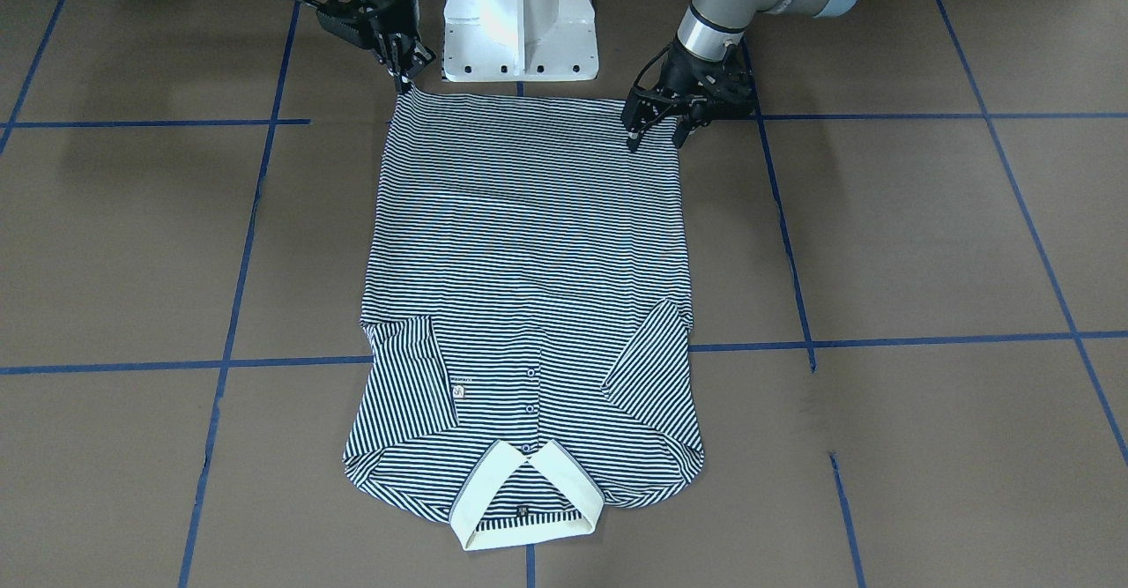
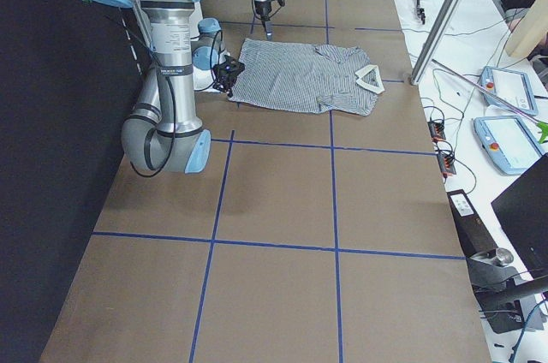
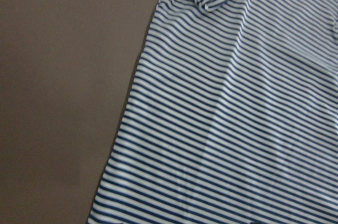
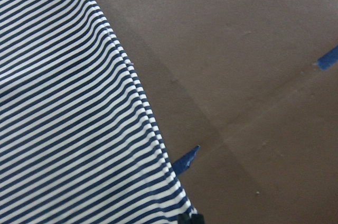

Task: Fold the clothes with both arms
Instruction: 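Grasp the hem corners nearest the robot with both grippers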

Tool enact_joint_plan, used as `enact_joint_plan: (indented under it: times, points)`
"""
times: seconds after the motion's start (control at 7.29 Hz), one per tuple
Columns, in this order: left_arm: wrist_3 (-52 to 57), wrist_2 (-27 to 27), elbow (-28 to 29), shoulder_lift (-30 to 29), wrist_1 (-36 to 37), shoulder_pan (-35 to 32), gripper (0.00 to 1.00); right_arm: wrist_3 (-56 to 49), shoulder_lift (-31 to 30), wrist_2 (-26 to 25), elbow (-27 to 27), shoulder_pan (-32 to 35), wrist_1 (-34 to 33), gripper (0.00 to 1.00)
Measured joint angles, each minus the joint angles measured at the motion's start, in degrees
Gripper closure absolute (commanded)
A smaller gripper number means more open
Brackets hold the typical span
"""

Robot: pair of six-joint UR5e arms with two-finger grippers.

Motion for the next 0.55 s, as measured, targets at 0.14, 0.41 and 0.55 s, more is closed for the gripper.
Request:
enact_joint_plan:
  times: [0.14, 0.41, 0.55]
  points:
    - [-1.0, 0.9, -0.8, 1.5, 2.6, 2.3, 0.17, 0.0, -0.2, 0.0, 0.0, -0.1, 0.0, 1.0]
    - [-2.9, 1.4, -1.3, 3.8, 4.1, 5.5, 0.21, 0.0, -0.4, 0.1, 0.0, -0.1, 0.0, 1.0]
    - [-3.7, 1.4, -1.3, 4.1, 4.2, 6.8, 0.25, 0.0, -0.4, 0.1, 0.0, -0.1, 0.0, 1.0]
